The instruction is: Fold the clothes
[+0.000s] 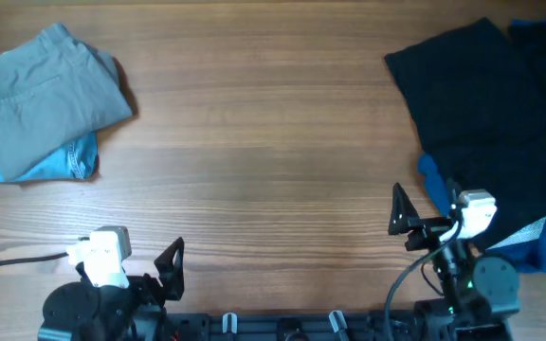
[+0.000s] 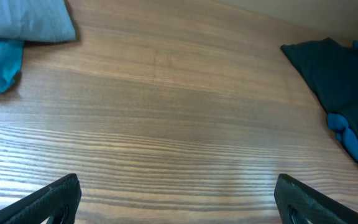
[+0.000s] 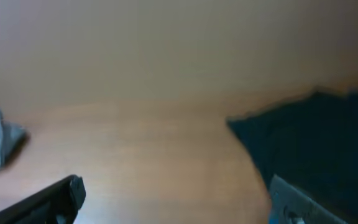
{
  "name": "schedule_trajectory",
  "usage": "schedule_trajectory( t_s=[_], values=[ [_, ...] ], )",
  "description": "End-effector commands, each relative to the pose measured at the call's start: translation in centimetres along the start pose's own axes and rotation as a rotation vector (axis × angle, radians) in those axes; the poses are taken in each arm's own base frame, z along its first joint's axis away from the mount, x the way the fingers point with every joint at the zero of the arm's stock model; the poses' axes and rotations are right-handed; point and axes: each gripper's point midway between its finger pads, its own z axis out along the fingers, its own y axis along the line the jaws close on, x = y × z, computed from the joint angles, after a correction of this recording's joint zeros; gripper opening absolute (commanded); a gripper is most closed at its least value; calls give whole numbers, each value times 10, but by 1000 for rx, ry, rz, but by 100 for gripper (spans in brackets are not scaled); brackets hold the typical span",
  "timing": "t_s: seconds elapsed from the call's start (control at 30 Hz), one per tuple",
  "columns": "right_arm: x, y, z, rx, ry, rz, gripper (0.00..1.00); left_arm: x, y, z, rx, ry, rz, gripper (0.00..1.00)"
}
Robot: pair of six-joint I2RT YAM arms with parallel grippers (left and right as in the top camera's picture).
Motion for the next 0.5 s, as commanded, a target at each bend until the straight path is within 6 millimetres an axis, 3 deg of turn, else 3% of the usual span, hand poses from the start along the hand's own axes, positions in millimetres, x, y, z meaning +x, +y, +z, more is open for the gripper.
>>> schedule_trajectory(
  t_s=[0.0,0.1,0.17,0.2,0.47],
  values=[
    [4,-5,11,5,-102,-70,100,0,2,0,-8,-7,-13,100],
    [9,-7,21,-2,-210,-124,100,0,2,0,-8,-7,-13,100],
    [23,-8,24,0,-163,-194,100,0,2,0,-8,-7,-13,100],
    [41,-10,26,-1,-87,-215,100,0,2,0,-8,-7,-13,100],
    [40,-9,26,-5,-91,-225,100,0,2,0,-8,-7,-13,100]
  ],
)
